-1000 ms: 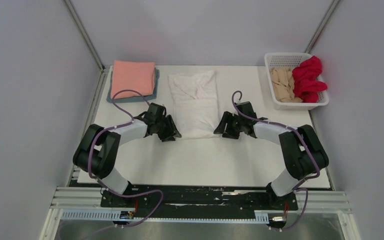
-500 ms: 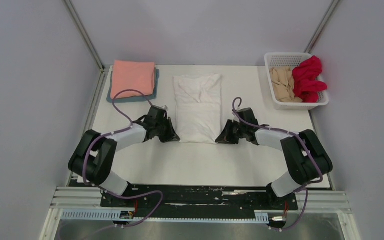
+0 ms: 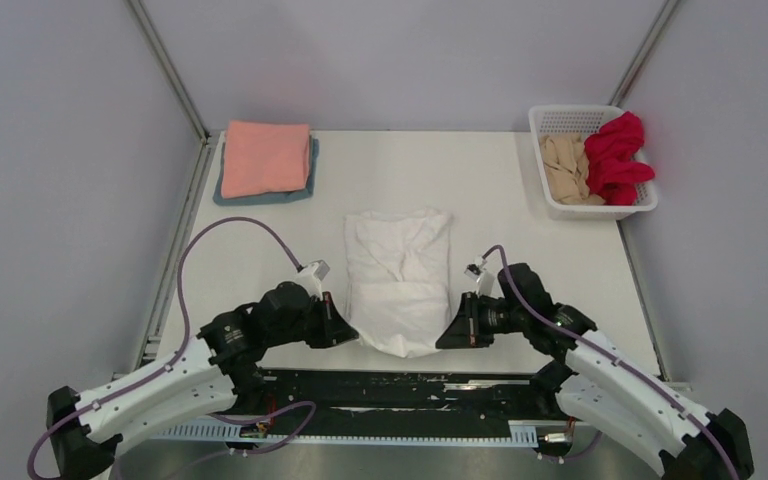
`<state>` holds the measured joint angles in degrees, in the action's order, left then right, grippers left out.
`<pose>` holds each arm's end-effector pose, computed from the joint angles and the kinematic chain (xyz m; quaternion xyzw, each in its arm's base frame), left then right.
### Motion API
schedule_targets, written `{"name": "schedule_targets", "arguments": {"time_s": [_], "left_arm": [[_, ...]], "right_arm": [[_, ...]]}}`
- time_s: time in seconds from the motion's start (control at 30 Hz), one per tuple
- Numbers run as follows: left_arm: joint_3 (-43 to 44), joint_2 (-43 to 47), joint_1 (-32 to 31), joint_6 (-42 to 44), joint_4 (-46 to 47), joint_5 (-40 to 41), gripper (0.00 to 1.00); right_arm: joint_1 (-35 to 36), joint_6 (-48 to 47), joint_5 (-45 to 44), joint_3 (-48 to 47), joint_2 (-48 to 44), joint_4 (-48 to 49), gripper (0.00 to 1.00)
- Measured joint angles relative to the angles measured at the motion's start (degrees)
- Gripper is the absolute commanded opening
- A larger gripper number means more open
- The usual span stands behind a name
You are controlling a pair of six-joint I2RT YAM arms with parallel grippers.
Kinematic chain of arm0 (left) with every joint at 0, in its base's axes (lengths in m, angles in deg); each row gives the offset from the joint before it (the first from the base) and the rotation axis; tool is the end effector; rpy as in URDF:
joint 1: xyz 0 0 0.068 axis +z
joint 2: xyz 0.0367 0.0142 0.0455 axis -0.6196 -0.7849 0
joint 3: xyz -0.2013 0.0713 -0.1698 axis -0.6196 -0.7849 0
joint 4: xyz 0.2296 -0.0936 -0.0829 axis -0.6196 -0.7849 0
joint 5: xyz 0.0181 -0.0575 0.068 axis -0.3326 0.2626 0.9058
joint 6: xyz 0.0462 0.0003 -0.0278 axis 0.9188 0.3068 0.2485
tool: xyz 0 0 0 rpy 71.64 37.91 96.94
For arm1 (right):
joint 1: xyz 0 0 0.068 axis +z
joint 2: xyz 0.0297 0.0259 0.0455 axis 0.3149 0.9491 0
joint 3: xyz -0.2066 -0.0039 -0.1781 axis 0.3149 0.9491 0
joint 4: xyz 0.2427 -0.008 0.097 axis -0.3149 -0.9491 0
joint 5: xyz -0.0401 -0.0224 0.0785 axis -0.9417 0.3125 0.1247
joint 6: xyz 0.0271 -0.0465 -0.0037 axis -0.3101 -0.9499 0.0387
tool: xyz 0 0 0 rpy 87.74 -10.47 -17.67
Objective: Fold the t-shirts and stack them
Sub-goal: Grab one side of the 2/3 rectangular tshirt with both arms, then fold the long partially folded tshirt into a neat square
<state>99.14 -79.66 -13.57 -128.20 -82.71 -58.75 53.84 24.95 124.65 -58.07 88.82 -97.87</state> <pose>0.0934 -0.1237 0.2156 -0.0212 0.8986 -0.3761 0.2251 0.1172 0.1099 0.1955 -0.0643 0.8846 0.4526 0.0927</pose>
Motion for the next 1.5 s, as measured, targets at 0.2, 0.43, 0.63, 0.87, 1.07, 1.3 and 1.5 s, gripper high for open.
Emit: {"name": "schedule_targets", "arguments": {"time_s": [0.2, 0.43, 0.63, 0.87, 1.07, 1.3, 1.5], "left_arm": [[4.31, 6.84, -4.55, -2.05, -7.89, 3.63, 0.0], [17.75, -0.94, -3.98, 0.85, -11.96, 18.93, 0.0], [25.31, -11.67, 6.6, 5.07, -9.35, 22.73, 0.0], [30.99, -27.58, 17.33, 9.62, -3.21, 15.47, 0.0], [37.92, -39.95, 22.45, 12.44, -1.07, 9.86, 0.0], [45.48, -52.35, 26.38, 14.82, -0.85, 6.34, 0.0], [51.43, -61.33, 28.74, 16.28, -1.51, 3.15, 0.04]], "right_arm": [[0.72, 2.16, -0.33, -4.11, -10.29, -7.61, 0.01], [-0.42, 0.28, -11.23, -17.16, -0.15, -9.53, 0.0], [-3.87, -1.4, -20.35, -24.48, 10.58, -7.19, 0.0], [-11.58, -1.77, -19.74, -24.81, 18.23, -2.29, 0.0], [-15.82, -2.34, -16.61, -26.34, 25.86, 1.84, 0.0], [-19.21, -2.43, -12.87, -29.57, 36.92, 5.92, 0.02], [-20.76, -3.28, -11.43, -33.59, 44.52, 7.52, 0.07]]}}
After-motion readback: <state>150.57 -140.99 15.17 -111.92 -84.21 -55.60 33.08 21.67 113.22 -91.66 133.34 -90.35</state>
